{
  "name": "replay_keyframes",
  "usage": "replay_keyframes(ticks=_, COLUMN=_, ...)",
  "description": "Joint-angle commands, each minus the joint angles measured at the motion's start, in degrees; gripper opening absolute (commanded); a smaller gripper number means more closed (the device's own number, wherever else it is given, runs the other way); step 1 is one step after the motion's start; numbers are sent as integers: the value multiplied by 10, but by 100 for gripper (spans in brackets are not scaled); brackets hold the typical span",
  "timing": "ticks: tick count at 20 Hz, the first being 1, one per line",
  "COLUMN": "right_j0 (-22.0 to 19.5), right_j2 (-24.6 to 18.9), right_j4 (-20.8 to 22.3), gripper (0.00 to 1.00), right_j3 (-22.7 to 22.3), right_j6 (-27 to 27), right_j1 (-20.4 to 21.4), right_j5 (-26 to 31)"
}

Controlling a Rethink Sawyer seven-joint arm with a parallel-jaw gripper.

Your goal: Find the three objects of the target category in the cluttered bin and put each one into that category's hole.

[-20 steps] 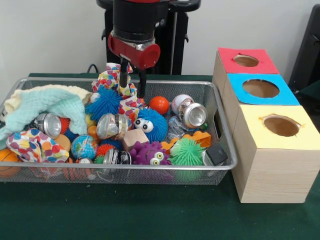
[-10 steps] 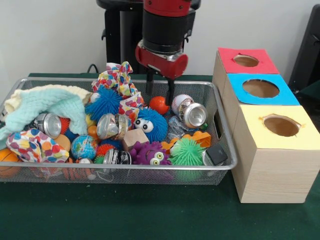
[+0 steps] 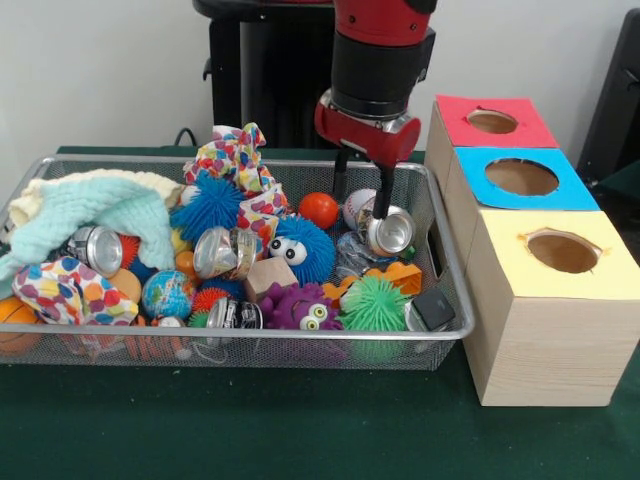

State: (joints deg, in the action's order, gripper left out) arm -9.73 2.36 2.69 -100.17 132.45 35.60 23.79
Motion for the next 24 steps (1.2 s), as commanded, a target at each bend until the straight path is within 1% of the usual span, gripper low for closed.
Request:
replay_keyframes(ticks=1, right_j0=-30, right_j2=-20, right_j4=-15, gripper=100, right_j3=39, right_j6=70, right_j1=-70, right_j5=-81)
replay_keyframes(ticks=5, right_j0=-31, right_j2=-10, right_j4=-4, gripper=100, right_j3=47, right_j6=62, right_j1=-86, right_j5=-93)
replay_keyframes(ticks=12, right_j0=-26, right_j2=-5, right_j4=-9, gripper=100, right_j3=39, right_j6=62, right_j1=-84, right_j5=-99)
replay_keyframes(ticks=18, right_j0=9, right_j2=10, right_j4=-23, gripper=100, right_j3=20, right_j6=89, right_j1=-65, right_j5=-95)
replay_keyframes(ticks=19, right_j0=28, right_j2=25, right_j4=-28, gripper=100, right_j3=17, right_j6=102, right_j1=-57, right_j5=-88)
replay_keyframes(ticks=20, right_j0=36, right_j2=31, right_j4=-31, gripper=100, right_j3=15, right_j6=106, right_j1=-52, right_j5=-82)
replay_keyframes(ticks=22, right_j0=46, right_j2=39, right_j4=-35, gripper=100, right_j3=10, right_j6=109, right_j1=-42, right_j5=-71)
replay_keyframes(ticks=24, right_j0=47, right_j2=38, right_j4=-39, gripper=100, right_j3=4, right_j6=105, right_j1=-38, right_j5=-70)
